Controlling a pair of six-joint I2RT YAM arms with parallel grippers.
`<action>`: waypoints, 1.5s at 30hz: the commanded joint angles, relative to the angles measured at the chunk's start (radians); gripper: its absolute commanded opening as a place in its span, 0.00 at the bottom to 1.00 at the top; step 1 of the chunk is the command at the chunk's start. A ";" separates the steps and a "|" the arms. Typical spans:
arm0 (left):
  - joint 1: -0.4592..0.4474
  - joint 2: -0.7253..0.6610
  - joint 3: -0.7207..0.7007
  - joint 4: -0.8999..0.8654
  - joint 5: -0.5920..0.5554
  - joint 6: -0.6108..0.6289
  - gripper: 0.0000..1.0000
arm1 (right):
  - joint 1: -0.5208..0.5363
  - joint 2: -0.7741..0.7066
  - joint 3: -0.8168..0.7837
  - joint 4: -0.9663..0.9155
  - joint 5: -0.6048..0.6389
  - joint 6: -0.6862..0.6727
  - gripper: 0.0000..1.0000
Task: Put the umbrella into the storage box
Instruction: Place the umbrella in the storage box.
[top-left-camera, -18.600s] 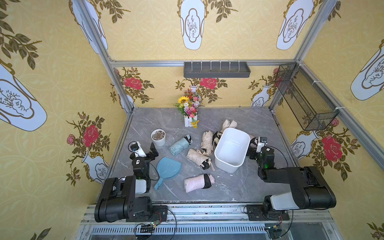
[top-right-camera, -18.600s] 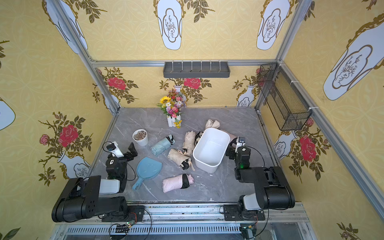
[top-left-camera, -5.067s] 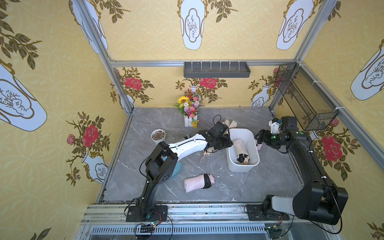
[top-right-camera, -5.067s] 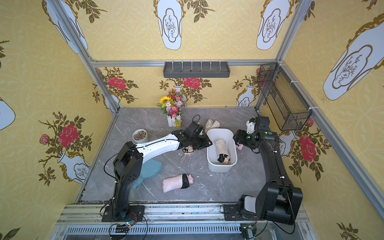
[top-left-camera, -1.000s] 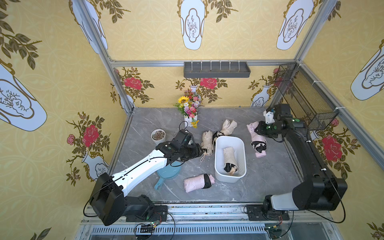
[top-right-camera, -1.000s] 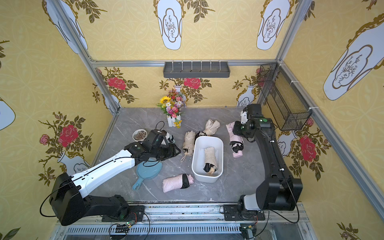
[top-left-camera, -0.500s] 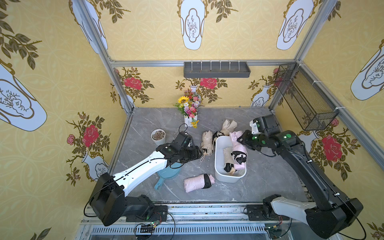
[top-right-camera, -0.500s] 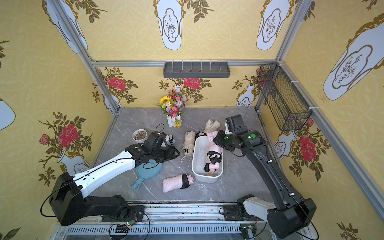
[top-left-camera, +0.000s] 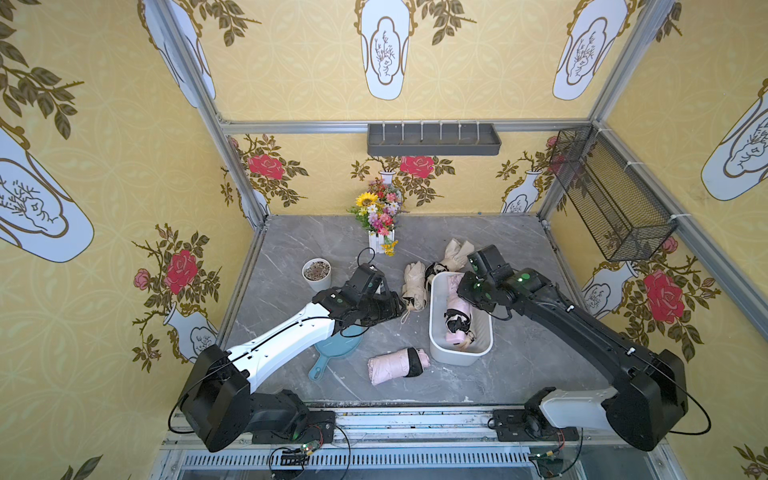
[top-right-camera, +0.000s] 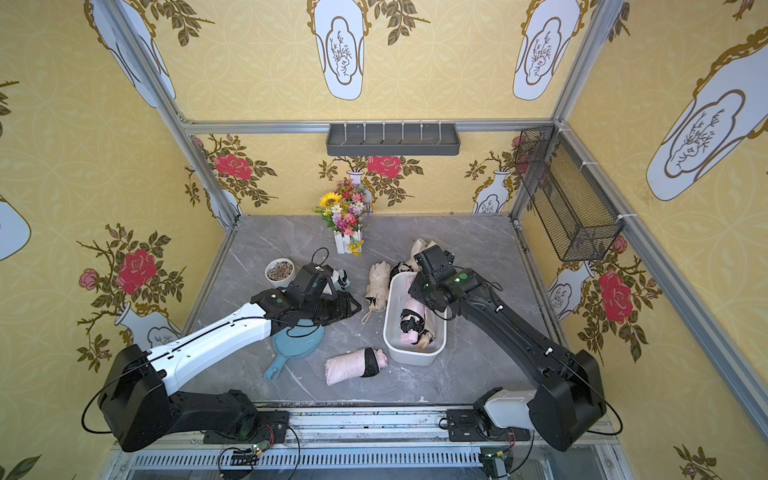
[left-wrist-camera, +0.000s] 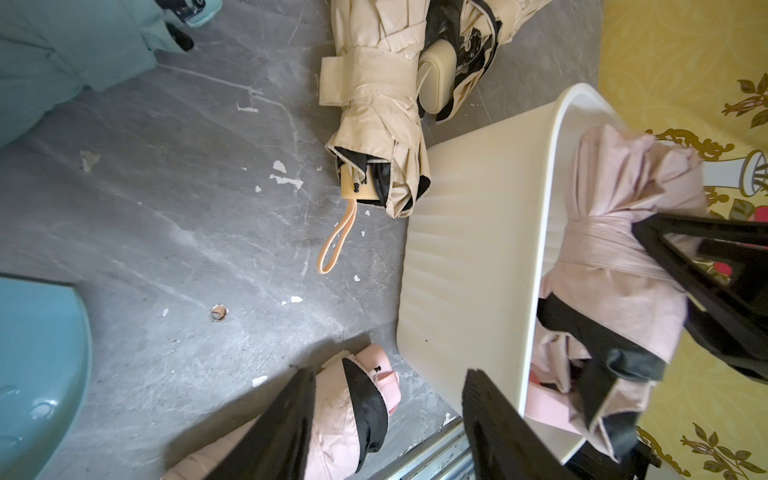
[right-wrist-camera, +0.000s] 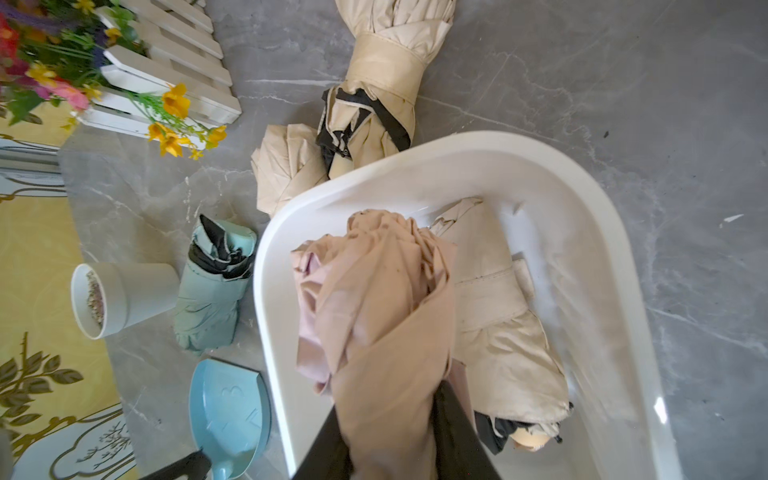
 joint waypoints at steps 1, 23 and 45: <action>0.001 -0.006 -0.009 0.012 0.005 -0.002 0.62 | 0.008 0.026 -0.022 0.105 0.037 0.019 0.18; 0.001 0.015 -0.015 0.002 0.003 0.001 0.62 | 0.085 0.151 0.025 0.110 0.107 -0.023 0.68; -0.082 -0.070 0.040 -0.211 -0.091 0.130 0.58 | -0.137 -0.105 -0.029 -0.058 -0.130 -0.337 0.68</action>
